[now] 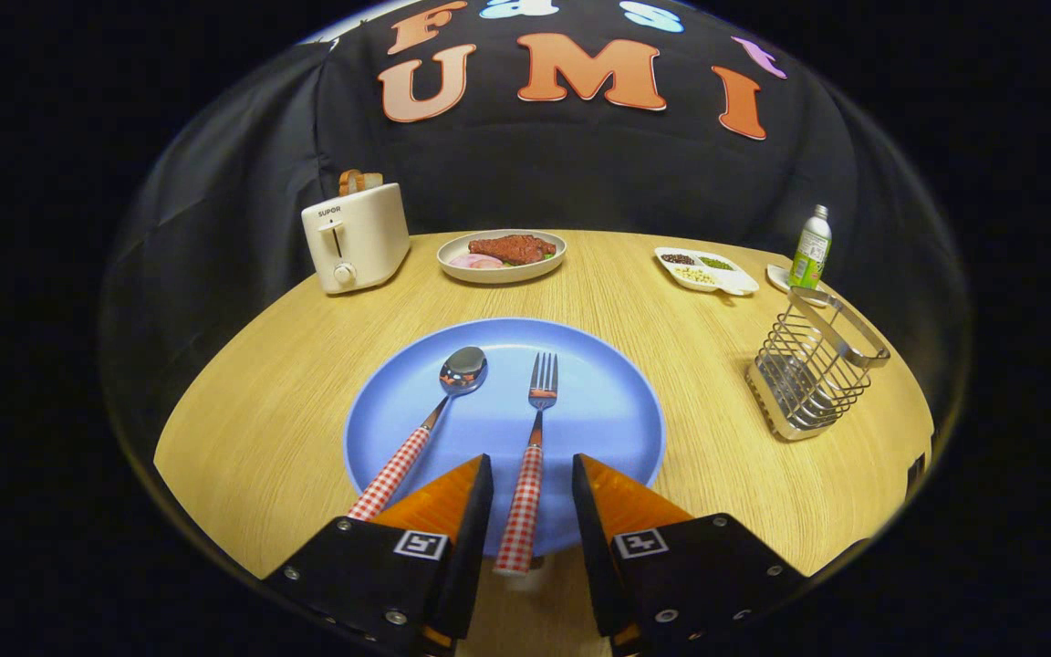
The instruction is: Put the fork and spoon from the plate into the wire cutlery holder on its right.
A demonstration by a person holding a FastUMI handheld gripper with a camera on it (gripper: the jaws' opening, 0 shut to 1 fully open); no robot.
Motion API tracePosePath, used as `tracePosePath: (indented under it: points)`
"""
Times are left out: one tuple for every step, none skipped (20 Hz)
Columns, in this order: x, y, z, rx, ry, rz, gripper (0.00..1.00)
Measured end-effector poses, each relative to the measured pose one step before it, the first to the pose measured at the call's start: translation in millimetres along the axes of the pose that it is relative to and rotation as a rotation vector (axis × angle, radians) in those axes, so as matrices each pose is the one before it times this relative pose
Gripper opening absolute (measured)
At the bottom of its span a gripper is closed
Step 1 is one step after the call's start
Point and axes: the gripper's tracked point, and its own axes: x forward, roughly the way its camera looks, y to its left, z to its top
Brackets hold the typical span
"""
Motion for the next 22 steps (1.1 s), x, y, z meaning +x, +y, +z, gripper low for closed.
tracePosePath:
  points:
    - [1.63,0.25,-2.53,-0.0048,0.00554,-0.00359,0.42]
    - [-0.36,-1.1,-0.25,-0.00309,0.0062,-0.00716,0.38]
    - [0.56,-3.5,0.05,-0.00211,0.0029,-0.01604,0.27]
    - [1.29,0.43,0.84,0.00609,0.0026,0.00354,0.19]
    - [-1.38,-1.92,0.49,0.00915,0.00976,-0.00523,0.13]
    - [-2.29,-2.25,2.63,0.00604,0.00638,-0.00267,0.12]
    - [-4.31,-1.98,4.18,0.0042,0.00165,0.0054,0.09]
    - [-4.93,-3.63,6.55,0.00026,-0.00119,0.00223,0.08]
    - [-7.53,-4.06,8.39,-0.00269,-0.00699,0.00732,0.07]
    - [-5.73,-5.66,10.46,-0.0067,-0.00955,0.00304,0.07]
    - [-7.21,-7.86,8.45,-0.01303,-0.00185,0.00078,0.07]
    - [-6.61,-8.13,7.49,-0.01332,0.00469,0.00142,0.07]
    - [-7.26,-9.46,6.9,-0.01238,0.00466,0.00019,0.07]
    - [-6.03,-10.62,7.56,-0.01154,0.00652,-0.004,0.07]
    - [-6.38,-11.16,5.7,-0.00719,0.00848,-0.0018,0.07]
    - [-7.62,-12.35,7.71,-0.00025,0.0054,-0.00024,0.07]
    - [-5.68,-9.88,5.99,0.00448,0.00935,0.00525,0.07]
    - [-5.9,-9.5,4.01,0.00374,0.01544,0.00712,0.07]
    - [-6.58,-9.67,2.76,-0.00302,0.02051,0.00667,0.07]
    - [-6.94,-11.37,3.24,-0.00901,0.01978,0.00313,0.07]
    - [-5.76,-12.15,3.23,-0.00902,0.02112,0.00005,0.07]
    - [-4.83,-12.09,3.52,-0.00837,0.02134,-0.00162,0.07]
